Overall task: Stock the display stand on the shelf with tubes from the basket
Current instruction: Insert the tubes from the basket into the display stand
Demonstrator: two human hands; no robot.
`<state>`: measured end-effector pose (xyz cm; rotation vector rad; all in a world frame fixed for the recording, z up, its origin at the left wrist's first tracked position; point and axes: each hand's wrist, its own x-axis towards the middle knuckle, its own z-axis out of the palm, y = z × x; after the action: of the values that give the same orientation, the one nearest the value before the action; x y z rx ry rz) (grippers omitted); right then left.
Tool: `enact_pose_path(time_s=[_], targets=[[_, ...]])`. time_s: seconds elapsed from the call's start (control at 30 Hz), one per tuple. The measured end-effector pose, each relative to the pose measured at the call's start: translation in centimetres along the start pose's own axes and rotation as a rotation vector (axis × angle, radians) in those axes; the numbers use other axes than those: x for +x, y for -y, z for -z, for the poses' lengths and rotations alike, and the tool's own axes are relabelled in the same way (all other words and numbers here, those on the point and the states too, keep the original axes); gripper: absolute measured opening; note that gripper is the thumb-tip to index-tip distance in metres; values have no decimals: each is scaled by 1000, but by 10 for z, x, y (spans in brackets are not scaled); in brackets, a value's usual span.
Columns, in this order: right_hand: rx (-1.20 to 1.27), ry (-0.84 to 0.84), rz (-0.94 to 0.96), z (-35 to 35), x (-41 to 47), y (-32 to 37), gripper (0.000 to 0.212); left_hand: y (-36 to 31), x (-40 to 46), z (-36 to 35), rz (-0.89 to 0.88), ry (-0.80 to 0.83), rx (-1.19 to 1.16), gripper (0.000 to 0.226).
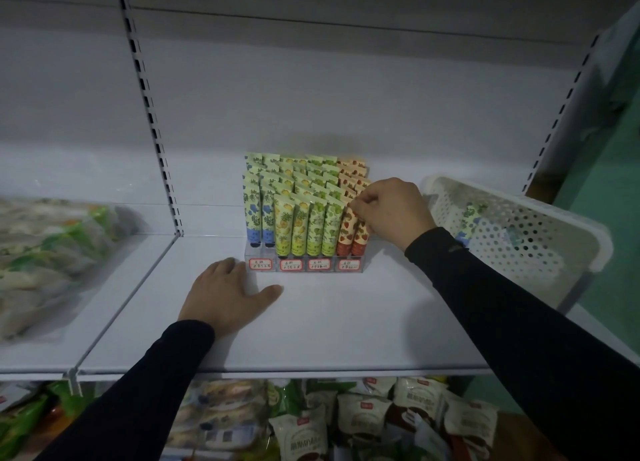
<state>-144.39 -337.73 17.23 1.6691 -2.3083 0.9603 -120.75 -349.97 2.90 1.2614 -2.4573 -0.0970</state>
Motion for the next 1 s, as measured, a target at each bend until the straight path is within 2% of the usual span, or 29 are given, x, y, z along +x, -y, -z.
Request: enact_pose_path(time_s=[0.37, 0.67, 0.83, 1.0], targets=[[-79, 36, 40, 0, 9, -1, 30, -1, -1, 1, 1, -5, -14, 60], [-126, 22, 53, -2, 8, -1, 32, -3, -1, 3, 8, 11, -13, 64], [-67, 9, 47, -2, 5, -3, 36, -2, -2, 4, 14, 25, -13, 69], [-12, -29, 49, 1, 4, -2, 36, -2, -2, 4, 13, 22, -14, 66]])
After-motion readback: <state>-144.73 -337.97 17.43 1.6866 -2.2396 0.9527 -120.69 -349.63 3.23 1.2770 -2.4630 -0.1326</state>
